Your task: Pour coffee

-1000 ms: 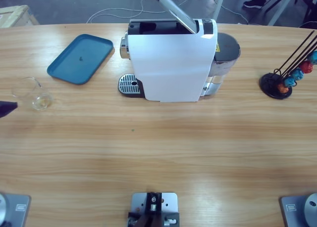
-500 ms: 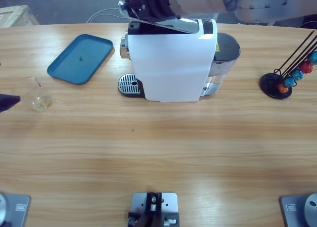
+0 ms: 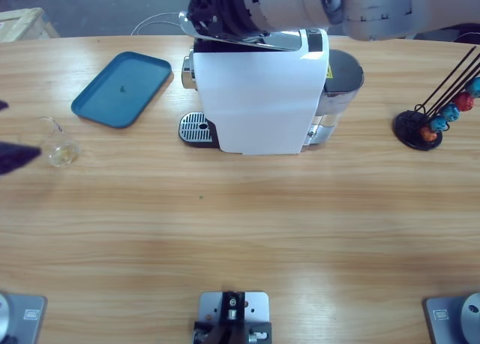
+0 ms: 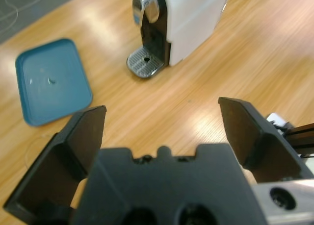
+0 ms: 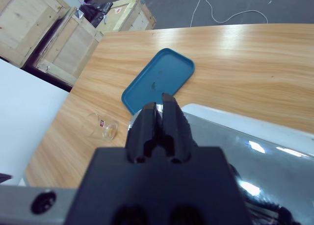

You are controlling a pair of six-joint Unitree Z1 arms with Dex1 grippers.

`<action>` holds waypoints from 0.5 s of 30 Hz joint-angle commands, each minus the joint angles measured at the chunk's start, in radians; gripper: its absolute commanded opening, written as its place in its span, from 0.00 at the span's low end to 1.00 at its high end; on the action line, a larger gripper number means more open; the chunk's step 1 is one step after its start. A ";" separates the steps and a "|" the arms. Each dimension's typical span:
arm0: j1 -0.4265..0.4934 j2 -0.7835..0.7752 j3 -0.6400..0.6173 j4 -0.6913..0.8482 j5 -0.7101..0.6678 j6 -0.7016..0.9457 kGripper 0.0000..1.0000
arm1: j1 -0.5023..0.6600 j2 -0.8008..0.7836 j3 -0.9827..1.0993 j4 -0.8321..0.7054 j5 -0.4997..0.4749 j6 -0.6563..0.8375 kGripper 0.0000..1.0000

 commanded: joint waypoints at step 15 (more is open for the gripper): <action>0.022 -0.073 0.100 -0.016 0.058 -0.035 0.99 | 0.018 0.077 0.202 0.126 0.003 -0.081 0.53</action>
